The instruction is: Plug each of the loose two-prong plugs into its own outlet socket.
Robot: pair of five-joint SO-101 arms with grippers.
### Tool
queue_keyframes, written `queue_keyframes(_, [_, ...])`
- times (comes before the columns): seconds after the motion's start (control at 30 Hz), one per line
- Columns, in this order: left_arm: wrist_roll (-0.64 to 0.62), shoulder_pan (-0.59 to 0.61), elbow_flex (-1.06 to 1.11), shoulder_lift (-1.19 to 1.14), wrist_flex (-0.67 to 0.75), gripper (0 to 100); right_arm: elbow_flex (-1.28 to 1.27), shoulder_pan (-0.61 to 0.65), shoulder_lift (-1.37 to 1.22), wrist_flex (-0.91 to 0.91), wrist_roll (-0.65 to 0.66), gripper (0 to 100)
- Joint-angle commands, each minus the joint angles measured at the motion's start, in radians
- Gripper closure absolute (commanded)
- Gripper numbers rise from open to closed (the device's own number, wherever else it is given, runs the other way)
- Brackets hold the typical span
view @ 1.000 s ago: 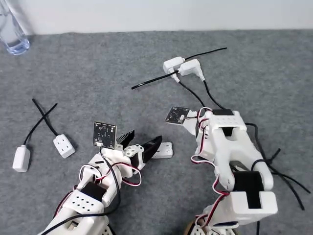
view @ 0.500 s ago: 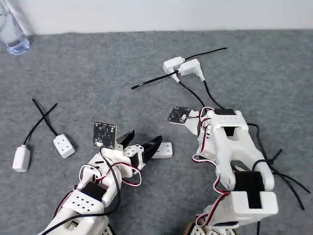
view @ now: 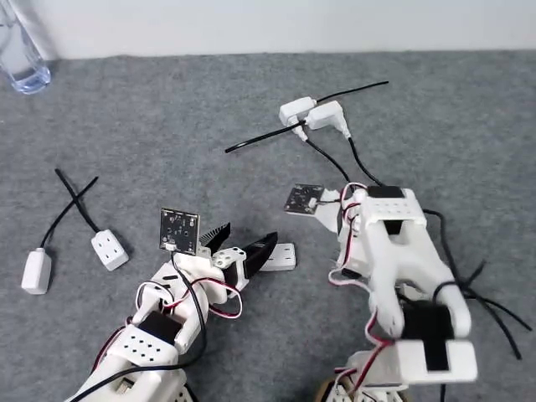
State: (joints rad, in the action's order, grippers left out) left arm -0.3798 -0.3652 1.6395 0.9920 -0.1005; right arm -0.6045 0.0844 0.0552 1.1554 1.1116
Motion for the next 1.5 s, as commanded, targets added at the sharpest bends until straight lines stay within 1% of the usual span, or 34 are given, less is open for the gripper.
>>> queue_keyframes(0.0, [0.000, -0.002, -0.008, 0.008, 0.017, 70, 0.005, 0.071, 0.165, 0.084, -0.055, 99.0])
queue_keyframes(0.23, [0.000, -0.003, -0.007, 0.006, 0.017, 70, 0.003, 0.242, 0.395, 0.232, -0.190, 99.0])
queue_keyframes(0.33, [0.000, -0.003, -0.007, 0.006, 0.017, 70, 0.003, 0.291, 0.418, 0.237, -0.264, 99.0])
queue_keyframes(0.5, [0.000, 0.002, -0.007, 0.002, 0.017, 70, 0.009, 0.387, 0.427, 0.243, -0.342, 99.0])
queue_keyframes(0.7, [0.000, 0.000, -0.005, 0.002, 0.015, 70, 0.095, 0.501, 0.429, 0.318, -0.425, 99.0])
queue_keyframes(0.9, [0.000, 0.003, -0.005, 0.006, 0.014, 70, 0.199, 0.510, 0.427, 0.386, -0.440, 99.0])
queue_keyframes(1.23, [0.000, 0.003, -0.005, 0.006, 0.012, 70, 0.193, 0.506, 0.348, 0.374, -0.440, 99.0])
queue_keyframes(1.47, [0.000, 0.003, 0.001, 0.006, 0.017, 70, 0.132, 0.503, 0.302, 0.254, -0.436, 99.0])
